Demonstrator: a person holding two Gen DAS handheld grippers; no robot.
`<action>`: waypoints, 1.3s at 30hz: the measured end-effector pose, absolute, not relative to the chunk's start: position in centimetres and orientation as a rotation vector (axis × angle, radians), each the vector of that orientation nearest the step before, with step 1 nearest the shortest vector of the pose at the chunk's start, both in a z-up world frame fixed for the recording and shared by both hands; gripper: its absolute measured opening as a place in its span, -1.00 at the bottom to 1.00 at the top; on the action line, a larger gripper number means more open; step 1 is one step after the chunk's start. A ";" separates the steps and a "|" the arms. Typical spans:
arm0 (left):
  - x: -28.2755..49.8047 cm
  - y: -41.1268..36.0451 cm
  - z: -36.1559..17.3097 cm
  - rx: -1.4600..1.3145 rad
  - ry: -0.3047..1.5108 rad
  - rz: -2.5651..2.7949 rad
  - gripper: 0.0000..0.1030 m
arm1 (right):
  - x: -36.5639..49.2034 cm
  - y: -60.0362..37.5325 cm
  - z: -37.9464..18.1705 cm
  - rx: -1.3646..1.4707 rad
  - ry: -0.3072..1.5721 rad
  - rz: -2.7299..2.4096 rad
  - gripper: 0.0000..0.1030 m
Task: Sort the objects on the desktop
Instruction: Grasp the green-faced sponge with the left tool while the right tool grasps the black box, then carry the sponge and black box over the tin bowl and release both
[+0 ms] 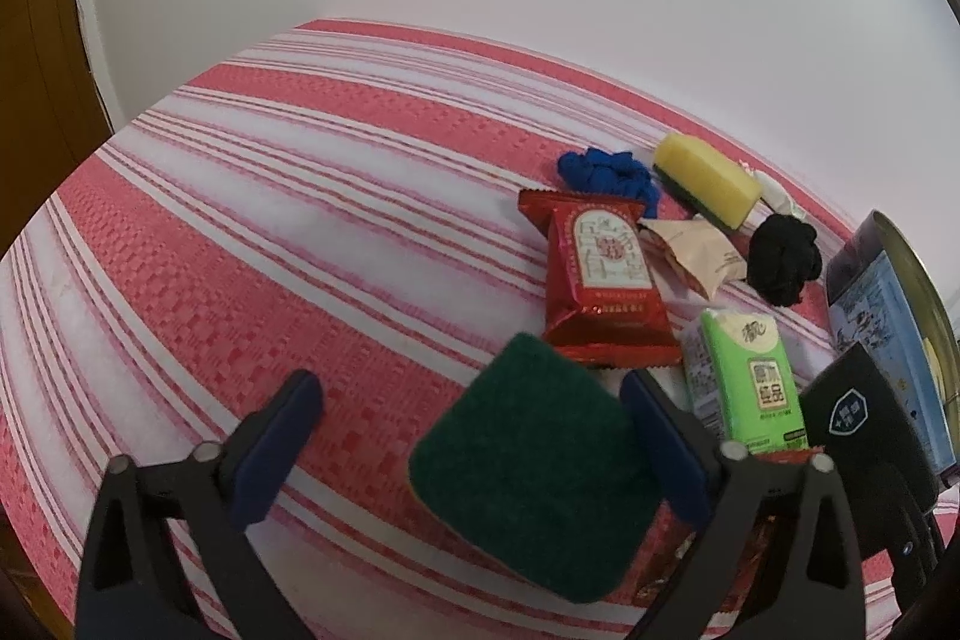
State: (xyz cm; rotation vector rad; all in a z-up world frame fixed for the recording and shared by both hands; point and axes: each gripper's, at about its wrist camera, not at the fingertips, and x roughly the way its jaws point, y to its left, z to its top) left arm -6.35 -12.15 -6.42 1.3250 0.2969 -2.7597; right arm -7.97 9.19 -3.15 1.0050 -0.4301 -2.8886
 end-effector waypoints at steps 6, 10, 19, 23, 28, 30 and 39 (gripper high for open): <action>-5.7 -10.7 -6.1 1.332 0.251 -2.862 0.18 | -7.7 9.4 -3.1 0.970 -0.468 -2.893 0.17; -5.1 -10.8 -5.7 1.302 0.301 -2.896 0.11 | -7.3 9.8 -3.2 0.960 -0.479 -2.889 0.16; -3.2 -10.8 -5.0 1.193 0.380 -2.884 0.11 | -5.7 10.6 -2.8 0.892 -0.511 -2.896 0.15; -1.9 -10.9 -4.7 1.127 0.468 -2.892 0.11 | -4.3 10.9 -2.1 0.837 -0.497 -2.913 0.15; -1.6 -9.2 -3.4 1.097 0.424 -2.950 0.11 | -2.3 11.5 -0.3 0.708 -0.462 -2.978 0.15; -1.3 -8.3 -2.4 1.067 0.390 -2.986 0.11 | -1.6 11.8 0.4 0.663 -0.443 -3.007 0.15; -0.8 -2.7 1.4 0.955 0.239 -3.147 0.11 | 0.6 14.6 2.4 0.529 -0.454 -3.123 0.15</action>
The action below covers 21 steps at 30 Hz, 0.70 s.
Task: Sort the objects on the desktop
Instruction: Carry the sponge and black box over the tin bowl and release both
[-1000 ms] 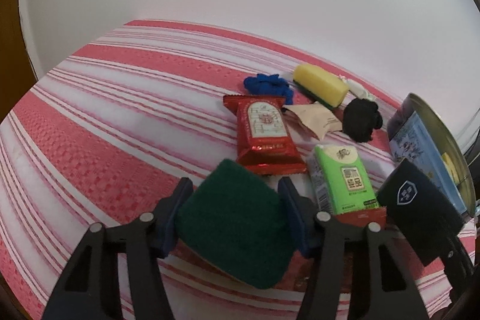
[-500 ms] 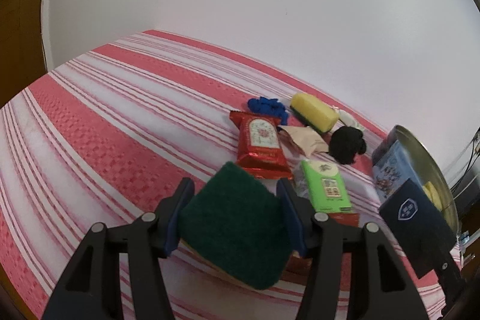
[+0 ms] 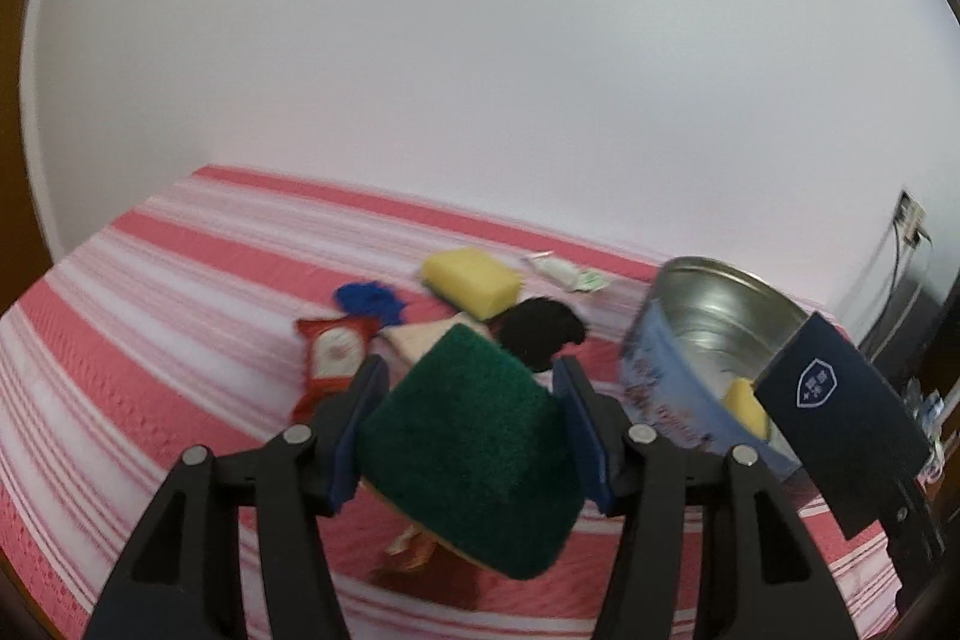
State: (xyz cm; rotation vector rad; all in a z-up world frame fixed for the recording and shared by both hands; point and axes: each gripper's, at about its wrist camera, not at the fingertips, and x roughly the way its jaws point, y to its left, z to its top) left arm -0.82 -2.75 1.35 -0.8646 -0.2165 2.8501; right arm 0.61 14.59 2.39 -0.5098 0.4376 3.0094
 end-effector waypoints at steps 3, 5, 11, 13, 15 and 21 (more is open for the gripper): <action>-1.0 -1.3 1.9 -0.844 -0.206 2.828 0.11 | 1.1 16.0 2.9 -0.463 0.447 2.982 0.15; -0.8 -0.7 2.2 -0.836 -0.199 2.819 0.11 | 1.5 16.8 3.2 -0.431 0.450 2.961 0.15; -0.6 0.9 2.8 -0.815 -0.174 2.798 0.11 | 2.7 18.4 3.9 -0.369 0.466 2.920 0.15; -0.6 1.2 2.9 -0.813 -0.172 2.790 0.11 | 3.1 18.6 4.0 -0.353 0.469 2.913 0.15; -0.6 1.5 2.9 -0.813 -0.163 2.791 0.11 | 3.5 18.9 4.1 -0.341 0.465 2.906 0.15; 0.0 1.6 2.7 -0.822 -0.170 2.779 0.11 | 4.2 19.7 4.1 -0.326 0.482 2.895 0.15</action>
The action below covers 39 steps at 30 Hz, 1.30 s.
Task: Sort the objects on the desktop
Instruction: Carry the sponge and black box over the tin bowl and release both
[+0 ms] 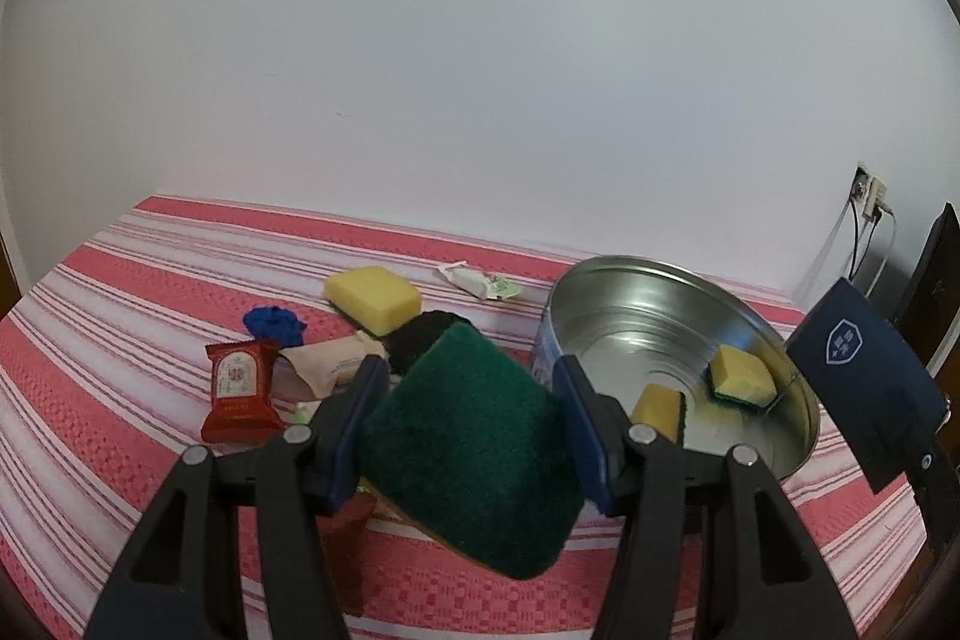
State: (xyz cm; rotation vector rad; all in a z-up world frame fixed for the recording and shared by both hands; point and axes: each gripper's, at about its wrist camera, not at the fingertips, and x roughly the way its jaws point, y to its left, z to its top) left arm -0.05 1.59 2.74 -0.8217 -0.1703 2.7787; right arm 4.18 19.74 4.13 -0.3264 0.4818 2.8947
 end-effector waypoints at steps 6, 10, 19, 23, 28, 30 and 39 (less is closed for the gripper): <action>1.5 1.8 2.8 -0.817 -0.158 2.764 0.11 | 5.9 20.9 4.3 -0.311 0.486 2.847 0.15; 2.8 2.4 3.0 -0.813 -0.144 2.745 0.11 | 7.7 22.2 4.4 -0.307 0.506 2.796 0.15; 4.5 5.0 3.9 -0.805 -0.083 2.688 0.11 | 11.3 24.9 5.6 -0.246 0.532 2.720 0.15; 3.8 6.9 4.1 -0.797 -0.063 2.657 0.11 | 11.4 26.4 6.2 -0.234 0.526 2.704 0.15; 1.8 10.6 3.6 -0.803 -0.019 2.606 0.11 | 9.1 28.4 6.7 -0.220 0.448 2.704 0.15; 0.9 12.2 3.5 -0.801 -0.005 2.589 0.11 | 8.1 29.2 6.9 -0.217 0.419 2.717 0.15; -3.6 17.4 1.2 -0.856 0.033 2.527 0.11 | 0.8 31.9 6.5 -0.315 0.269 2.773 0.15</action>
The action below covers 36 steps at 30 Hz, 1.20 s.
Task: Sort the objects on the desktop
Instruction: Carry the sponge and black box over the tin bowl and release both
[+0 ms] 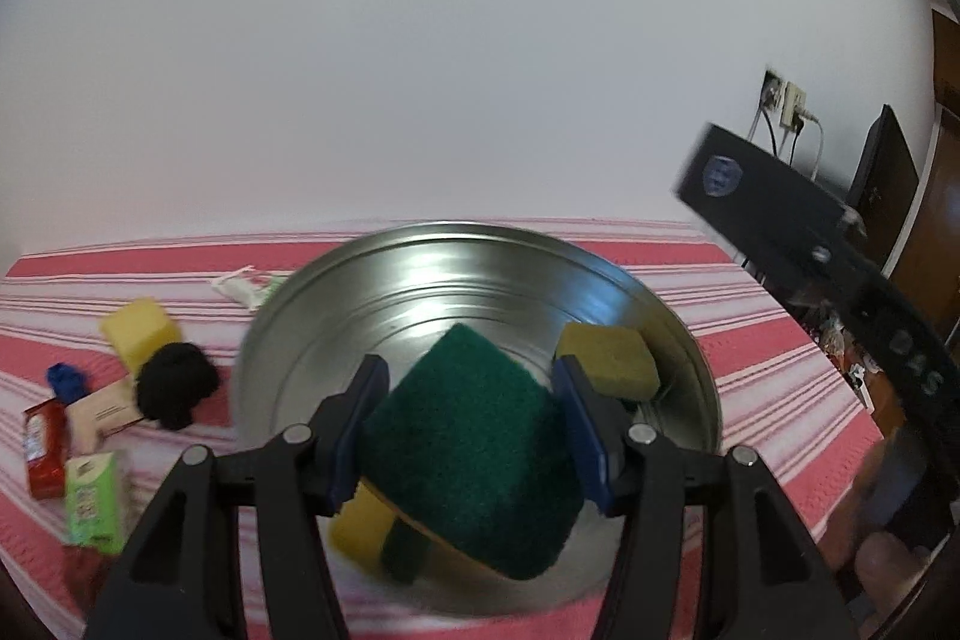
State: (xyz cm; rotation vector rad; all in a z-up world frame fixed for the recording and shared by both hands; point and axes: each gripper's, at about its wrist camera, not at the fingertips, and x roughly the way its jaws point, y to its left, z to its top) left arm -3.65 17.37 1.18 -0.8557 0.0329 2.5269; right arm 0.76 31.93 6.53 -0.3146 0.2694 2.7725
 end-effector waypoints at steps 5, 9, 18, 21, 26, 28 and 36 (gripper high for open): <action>-5.0 19.3 0.2 -0.876 0.077 2.497 0.11 | -3.5 33.1 5.5 -0.431 0.213 2.829 0.15; -5.6 20.2 -0.2 -0.890 0.080 2.472 0.11 | -5.3 33.0 5.1 -0.528 0.229 2.891 0.15; -5.7 20.5 -0.5 -0.871 0.139 2.465 0.11 | -6.4 33.8 3.4 -0.629 0.242 2.908 0.16; -5.9 20.7 -1.0 -0.893 0.177 2.474 0.11 | -6.2 34.0 3.0 -0.638 0.250 2.910 0.16; -6.1 20.5 -1.2 -0.910 0.177 2.488 0.14 | -5.6 34.0 2.8 -0.611 0.252 2.916 0.17; -6.3 20.6 -1.3 -0.918 0.193 2.501 0.16 | -5.4 33.9 2.7 -0.592 0.246 2.916 0.17; -5.5 20.6 -1.4 -0.865 0.218 2.533 0.99 | -3.6 33.8 2.9 -0.419 0.223 2.900 0.67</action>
